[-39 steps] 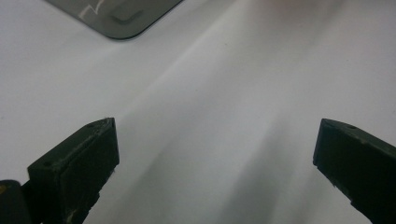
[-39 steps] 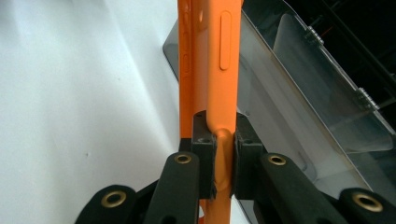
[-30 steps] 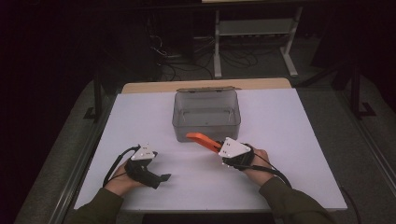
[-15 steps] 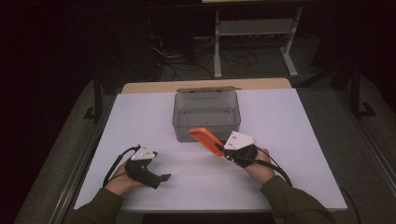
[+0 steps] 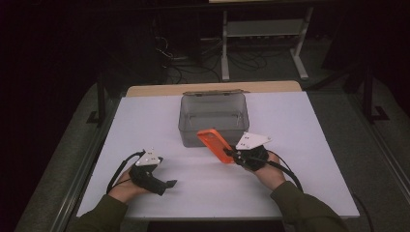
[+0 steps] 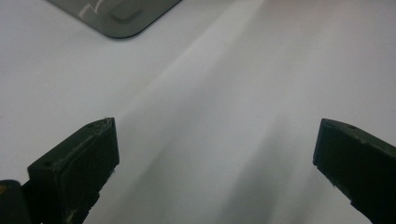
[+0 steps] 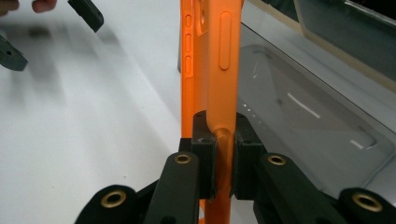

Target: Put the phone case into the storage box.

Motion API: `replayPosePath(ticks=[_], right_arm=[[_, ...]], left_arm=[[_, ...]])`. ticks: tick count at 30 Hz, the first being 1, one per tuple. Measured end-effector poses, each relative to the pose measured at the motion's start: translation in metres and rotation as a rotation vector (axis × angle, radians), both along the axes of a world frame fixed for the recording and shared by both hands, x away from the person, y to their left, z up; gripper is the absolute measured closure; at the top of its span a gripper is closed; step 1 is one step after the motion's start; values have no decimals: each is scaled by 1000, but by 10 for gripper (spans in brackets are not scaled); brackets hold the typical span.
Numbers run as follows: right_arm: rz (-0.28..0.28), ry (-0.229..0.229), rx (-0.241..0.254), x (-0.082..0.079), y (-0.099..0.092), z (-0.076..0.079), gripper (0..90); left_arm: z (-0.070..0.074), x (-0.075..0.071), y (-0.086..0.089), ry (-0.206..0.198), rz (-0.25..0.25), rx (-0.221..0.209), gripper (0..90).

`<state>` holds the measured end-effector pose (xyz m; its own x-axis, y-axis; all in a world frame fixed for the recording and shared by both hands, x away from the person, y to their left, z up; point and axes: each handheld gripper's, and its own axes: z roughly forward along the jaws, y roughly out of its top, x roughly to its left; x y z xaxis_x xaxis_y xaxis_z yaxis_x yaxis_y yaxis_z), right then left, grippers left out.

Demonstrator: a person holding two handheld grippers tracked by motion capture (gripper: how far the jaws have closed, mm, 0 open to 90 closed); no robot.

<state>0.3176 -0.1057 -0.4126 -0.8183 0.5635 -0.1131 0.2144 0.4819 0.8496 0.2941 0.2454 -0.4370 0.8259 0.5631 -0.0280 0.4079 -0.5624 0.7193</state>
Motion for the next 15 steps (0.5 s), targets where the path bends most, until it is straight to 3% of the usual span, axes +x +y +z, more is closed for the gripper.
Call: replayPosePath(ticks=[15], right_arm=[[-10, 110, 95, 9, -12, -2, 814]], left_arm=[[0, 0, 0, 1, 1, 1, 0]])
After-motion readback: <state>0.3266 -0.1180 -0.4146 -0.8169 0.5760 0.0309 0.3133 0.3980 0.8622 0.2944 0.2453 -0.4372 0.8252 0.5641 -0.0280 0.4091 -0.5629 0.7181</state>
